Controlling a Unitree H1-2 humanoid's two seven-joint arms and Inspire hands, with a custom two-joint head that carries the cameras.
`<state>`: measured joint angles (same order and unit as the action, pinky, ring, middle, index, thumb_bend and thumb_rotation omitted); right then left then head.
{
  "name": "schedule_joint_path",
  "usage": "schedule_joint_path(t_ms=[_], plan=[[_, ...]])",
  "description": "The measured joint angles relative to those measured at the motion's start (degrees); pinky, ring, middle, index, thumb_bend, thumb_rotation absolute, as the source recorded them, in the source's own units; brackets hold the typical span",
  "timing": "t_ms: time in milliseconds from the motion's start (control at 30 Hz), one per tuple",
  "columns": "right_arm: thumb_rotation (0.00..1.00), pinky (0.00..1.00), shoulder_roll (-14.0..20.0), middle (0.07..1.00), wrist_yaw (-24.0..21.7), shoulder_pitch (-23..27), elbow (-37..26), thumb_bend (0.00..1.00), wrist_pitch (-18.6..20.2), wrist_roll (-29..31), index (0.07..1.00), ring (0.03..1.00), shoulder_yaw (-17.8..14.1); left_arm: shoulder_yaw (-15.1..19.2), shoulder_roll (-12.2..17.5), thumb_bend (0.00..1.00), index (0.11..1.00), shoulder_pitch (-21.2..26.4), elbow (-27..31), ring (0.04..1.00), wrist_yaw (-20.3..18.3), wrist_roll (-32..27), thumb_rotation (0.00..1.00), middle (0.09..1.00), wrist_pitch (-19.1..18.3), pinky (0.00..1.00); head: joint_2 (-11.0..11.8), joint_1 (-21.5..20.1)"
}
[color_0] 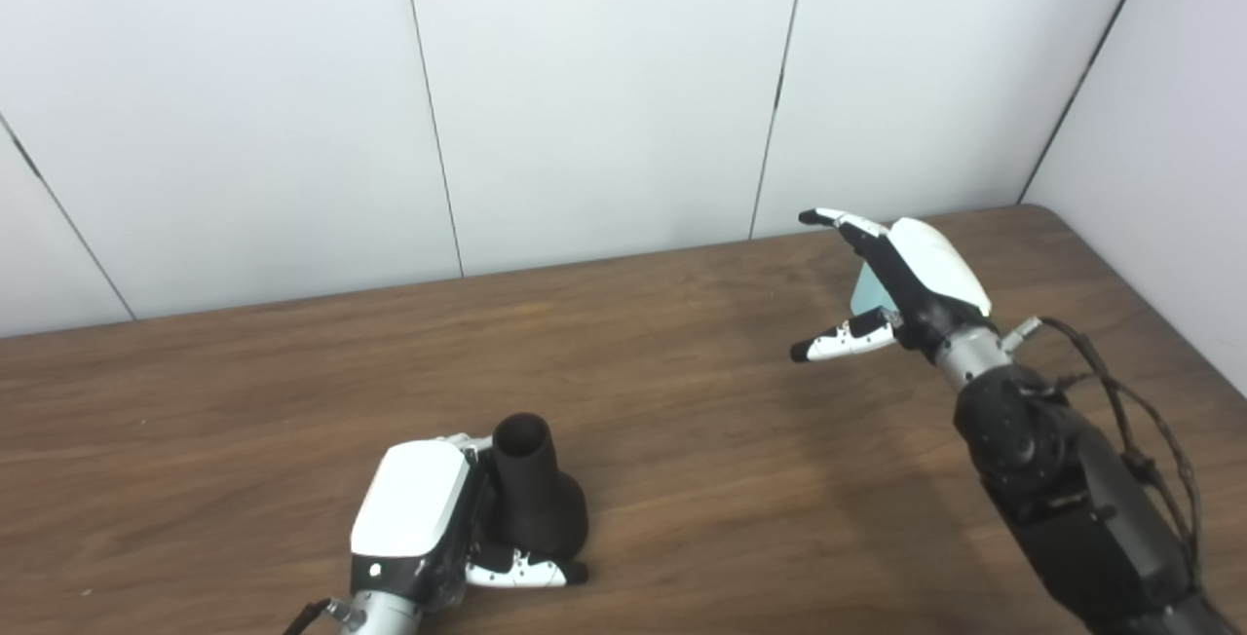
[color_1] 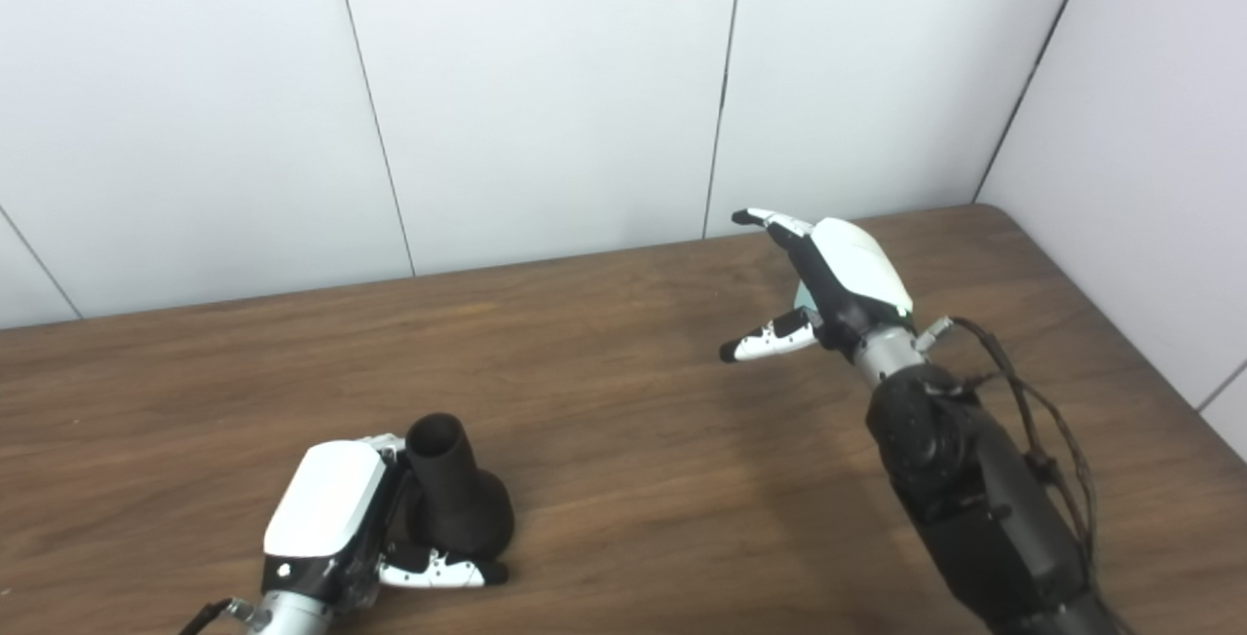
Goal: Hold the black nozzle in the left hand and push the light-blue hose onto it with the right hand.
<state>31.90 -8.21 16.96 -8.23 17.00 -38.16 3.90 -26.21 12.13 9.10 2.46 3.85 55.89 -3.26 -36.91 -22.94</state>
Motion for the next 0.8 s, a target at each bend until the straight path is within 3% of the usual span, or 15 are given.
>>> schedule_joint_path(t_ms=[100,333,533,667,800], plan=[[0.17,0.95,4.05,0.913,-1.53,2.82,3.4,0.89,-0.42,-5.64,0.862,0.977,3.14,0.1,0.15,0.53,0.496,0.01,0.02,0.583,-0.03,-0.03,0.0,0.461,0.03,0.59,0.0,-0.61],[0.2,1.0,9.33,0.931,-5.8,8.29,8.18,0.92,-0.8,-12.16,0.884,0.999,5.82,0.31,0.5,0.52,0.495,-0.15,0.24,0.592,-0.23,-0.24,0.0,0.467,0.14,0.6,0.0,-1.23],[0.21,0.96,11.19,0.907,-10.9,11.47,14.98,0.97,-0.7,-14.98,0.864,0.983,8.26,0.41,0.61,0.53,0.493,-0.17,0.15,0.592,-0.15,-0.47,0.0,0.47,0.83,0.6,0.0,-0.97],[0.19,0.95,11.44,0.911,-12.22,13.01,18.48,0.96,-0.57,-15.15,0.863,0.978,8.3,0.5,0.61,0.52,0.489,-0.22,0.16,0.6,-0.23,-0.47,0.0,0.481,0.8,0.61,-0.09,-0.97],[0.19,0.87,11.03,0.904,-12.34,14.14,22.23,0.95,-0.37,-13.46,0.865,0.943,7.57,0.51,0.6,0.52,0.489,-0.22,0.21,0.598,-0.56,-0.43,0.0,0.48,0.66,0.61,0.0,-0.79]])
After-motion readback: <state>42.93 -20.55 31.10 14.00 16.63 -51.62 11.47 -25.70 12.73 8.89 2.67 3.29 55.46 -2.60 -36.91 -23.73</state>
